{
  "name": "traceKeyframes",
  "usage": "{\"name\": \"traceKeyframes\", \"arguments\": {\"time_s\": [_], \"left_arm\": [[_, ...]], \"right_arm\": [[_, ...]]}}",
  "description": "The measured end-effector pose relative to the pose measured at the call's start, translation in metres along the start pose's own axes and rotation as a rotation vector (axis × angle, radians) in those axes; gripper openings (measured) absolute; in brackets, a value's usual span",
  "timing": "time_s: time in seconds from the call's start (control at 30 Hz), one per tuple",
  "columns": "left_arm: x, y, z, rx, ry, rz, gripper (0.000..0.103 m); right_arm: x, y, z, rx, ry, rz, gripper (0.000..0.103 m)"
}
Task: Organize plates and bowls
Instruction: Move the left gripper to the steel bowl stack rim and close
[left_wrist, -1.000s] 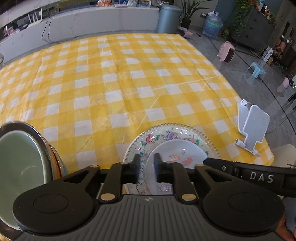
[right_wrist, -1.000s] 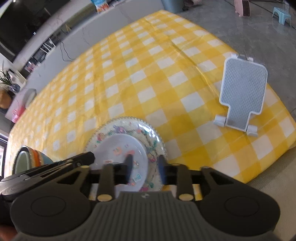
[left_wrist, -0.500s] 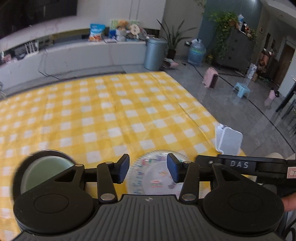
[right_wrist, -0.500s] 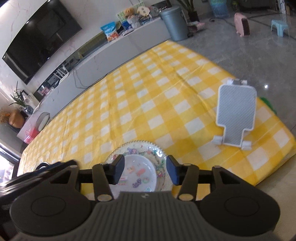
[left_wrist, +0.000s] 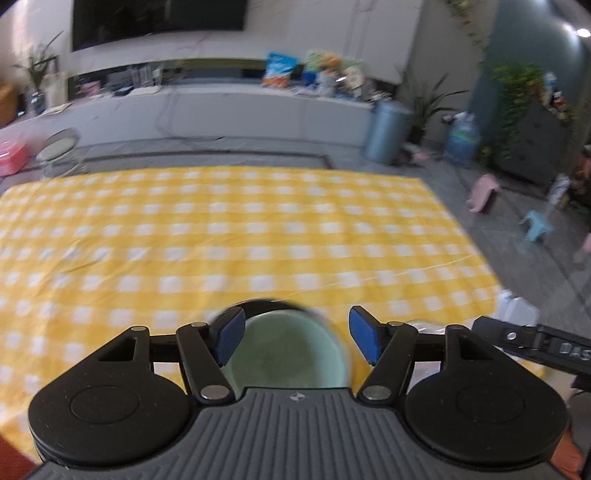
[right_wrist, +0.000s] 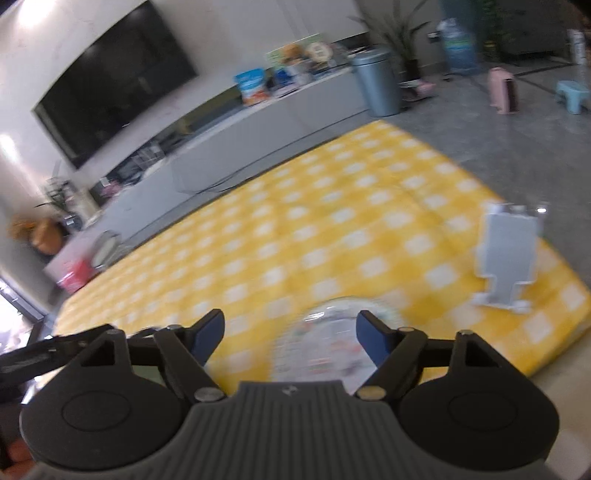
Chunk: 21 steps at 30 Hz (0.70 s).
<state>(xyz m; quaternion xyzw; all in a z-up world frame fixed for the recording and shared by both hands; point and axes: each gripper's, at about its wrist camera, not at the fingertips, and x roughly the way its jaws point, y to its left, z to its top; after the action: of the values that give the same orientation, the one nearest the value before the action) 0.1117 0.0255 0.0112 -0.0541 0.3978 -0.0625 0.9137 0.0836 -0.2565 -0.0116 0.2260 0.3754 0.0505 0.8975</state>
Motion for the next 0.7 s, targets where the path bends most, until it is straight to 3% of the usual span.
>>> {"name": "traceKeyframes", "arguments": {"time_s": [0.1, 0.2, 0.33, 0.7], "left_arm": [[0.003, 0.017, -0.004, -0.017, 0.004, 0.041, 0.077], [0.012, 0.036, -0.01, -0.061, 0.037, 0.033, 0.078], [0.025, 0.06, -0.019, -0.125, 0.079, 0.05, 0.078], [0.046, 0.096, -0.038, -0.27, 0.147, -0.067, 0.079]], "right_arm": [[0.017, 0.021, -0.007, 0.013, 0.074, 0.066, 0.08], [0.037, 0.039, -0.018, 0.033, 0.152, 0.109, 0.081], [0.061, 0.063, -0.033, -0.024, 0.205, 0.072, 0.081], [0.102, 0.072, -0.047, 0.05, 0.278, 0.069, 0.08]]}}
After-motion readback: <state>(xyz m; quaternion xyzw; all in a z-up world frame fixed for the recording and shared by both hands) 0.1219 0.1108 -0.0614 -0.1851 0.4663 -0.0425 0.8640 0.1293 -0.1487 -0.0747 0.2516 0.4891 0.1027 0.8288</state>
